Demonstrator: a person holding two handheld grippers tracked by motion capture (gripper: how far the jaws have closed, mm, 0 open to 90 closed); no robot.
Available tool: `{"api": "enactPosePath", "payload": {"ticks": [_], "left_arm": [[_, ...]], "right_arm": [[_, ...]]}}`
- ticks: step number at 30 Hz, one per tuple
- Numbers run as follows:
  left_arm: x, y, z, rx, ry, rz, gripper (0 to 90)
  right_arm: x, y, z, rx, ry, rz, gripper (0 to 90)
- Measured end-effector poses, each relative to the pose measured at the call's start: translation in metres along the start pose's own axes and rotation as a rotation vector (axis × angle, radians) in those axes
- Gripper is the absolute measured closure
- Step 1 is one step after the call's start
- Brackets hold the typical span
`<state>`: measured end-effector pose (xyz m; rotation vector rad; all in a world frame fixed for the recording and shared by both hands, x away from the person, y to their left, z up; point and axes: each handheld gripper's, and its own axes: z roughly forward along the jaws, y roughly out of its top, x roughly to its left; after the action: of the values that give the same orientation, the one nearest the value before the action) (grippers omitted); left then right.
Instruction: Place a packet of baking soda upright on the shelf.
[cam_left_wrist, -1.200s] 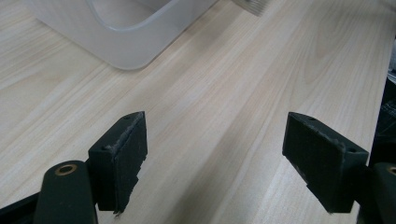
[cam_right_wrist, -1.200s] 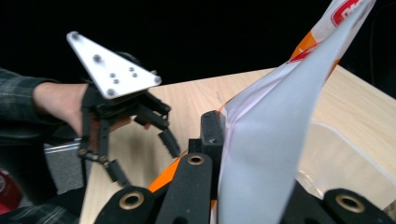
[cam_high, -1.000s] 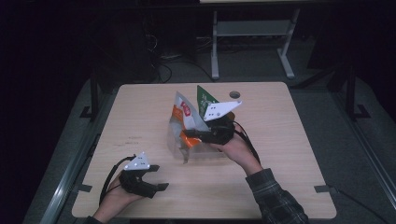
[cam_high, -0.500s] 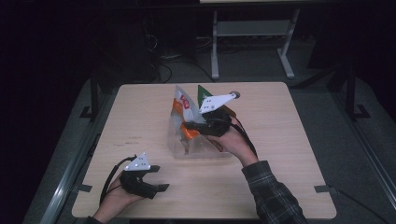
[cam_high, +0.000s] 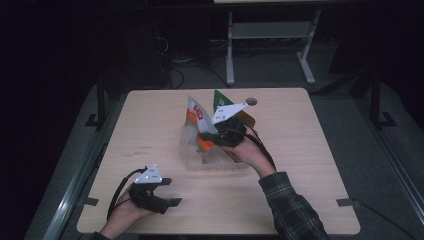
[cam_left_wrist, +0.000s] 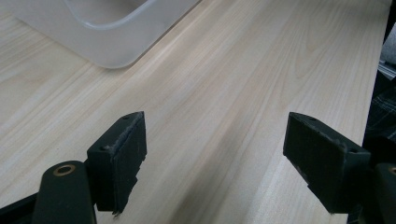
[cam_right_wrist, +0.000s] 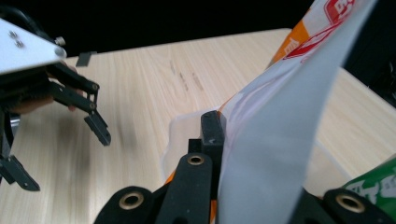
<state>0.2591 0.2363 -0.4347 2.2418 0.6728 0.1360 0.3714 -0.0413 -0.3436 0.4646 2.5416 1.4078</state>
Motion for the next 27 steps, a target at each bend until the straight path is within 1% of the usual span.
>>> {"api": "enactPosePath", "payload": {"ticks": [3, 7, 14, 20, 26, 27], "left_arm": [[0.0, 0.0, 0.0, 0.003, -0.002, -0.002, 21.0], [0.0, 0.0, 0.001, 0.002, -0.005, -0.004, 21.0], [0.0, -0.001, 0.001, 0.005, -0.007, -0.003, 21.0], [-0.001, -0.001, 0.002, 0.009, -0.013, -0.006, 21.0], [0.0, -0.001, 0.004, 0.012, -0.014, -0.006, 21.0], [0.0, -0.001, 0.004, 0.012, -0.014, -0.004, 21.0]], "right_arm": [[0.0, -0.004, 0.004, 0.021, -0.001, 0.013, 90.0], [0.001, -0.007, 0.009, 0.034, -0.001, 0.027, 90.0], [0.001, -0.009, 0.011, 0.045, -0.004, 0.036, 89.9], [0.003, -0.011, 0.017, 0.075, -0.009, 0.032, 89.7], [0.002, -0.012, 0.018, 0.061, -0.009, 0.033, 88.3], [0.003, -0.012, 0.017, 0.053, -0.006, 0.043, 87.4]]}}
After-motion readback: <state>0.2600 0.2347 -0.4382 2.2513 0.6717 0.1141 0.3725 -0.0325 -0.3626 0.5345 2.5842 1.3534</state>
